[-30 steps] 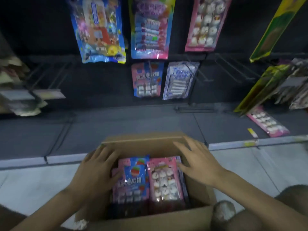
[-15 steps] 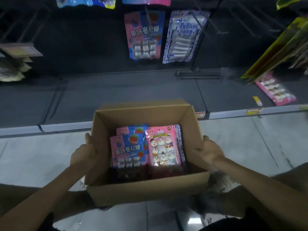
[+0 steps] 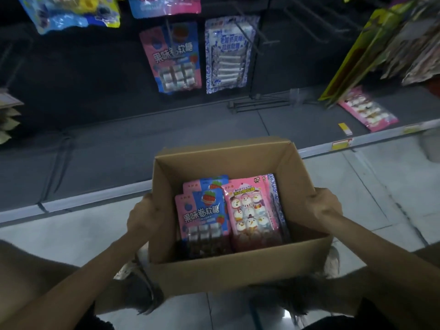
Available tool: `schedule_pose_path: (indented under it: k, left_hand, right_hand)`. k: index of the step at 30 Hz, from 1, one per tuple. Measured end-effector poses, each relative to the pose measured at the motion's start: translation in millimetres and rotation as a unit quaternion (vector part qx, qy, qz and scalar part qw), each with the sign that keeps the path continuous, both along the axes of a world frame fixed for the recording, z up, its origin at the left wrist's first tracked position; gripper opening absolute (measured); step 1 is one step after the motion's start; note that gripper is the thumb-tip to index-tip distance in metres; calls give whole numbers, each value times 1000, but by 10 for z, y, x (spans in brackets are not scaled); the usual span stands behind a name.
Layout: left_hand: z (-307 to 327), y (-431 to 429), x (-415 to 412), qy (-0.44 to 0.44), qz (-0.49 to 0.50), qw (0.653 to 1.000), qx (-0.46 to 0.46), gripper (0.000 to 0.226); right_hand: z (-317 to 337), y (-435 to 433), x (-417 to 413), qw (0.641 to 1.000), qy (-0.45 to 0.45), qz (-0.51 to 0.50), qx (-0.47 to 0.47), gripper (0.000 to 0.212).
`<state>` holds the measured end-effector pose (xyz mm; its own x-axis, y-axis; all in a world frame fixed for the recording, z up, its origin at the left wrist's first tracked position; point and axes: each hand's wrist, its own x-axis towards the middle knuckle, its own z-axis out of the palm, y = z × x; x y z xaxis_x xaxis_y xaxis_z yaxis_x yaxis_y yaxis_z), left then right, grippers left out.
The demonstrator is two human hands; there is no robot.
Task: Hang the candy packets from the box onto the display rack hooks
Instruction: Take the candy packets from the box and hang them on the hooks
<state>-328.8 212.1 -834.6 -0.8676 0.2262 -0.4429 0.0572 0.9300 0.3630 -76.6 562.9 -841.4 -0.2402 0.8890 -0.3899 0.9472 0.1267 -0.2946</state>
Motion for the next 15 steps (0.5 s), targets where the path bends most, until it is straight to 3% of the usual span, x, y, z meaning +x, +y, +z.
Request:
schedule_pose_path:
  k: [6,12,15]
  left_hand:
    - [-102,765,185,-56,56,993,-86,35]
    - [-243,1187,326,-13,171,976,-136,29]
    - [-204,1345,415,-29,175,977,-122,28]
  right_hand:
    - [62,251,291,999,14,-41,8,33]
    - [-45,389,384,999,22,-47,17,31]
    - [19,584,417,999,31,-30,33,31]
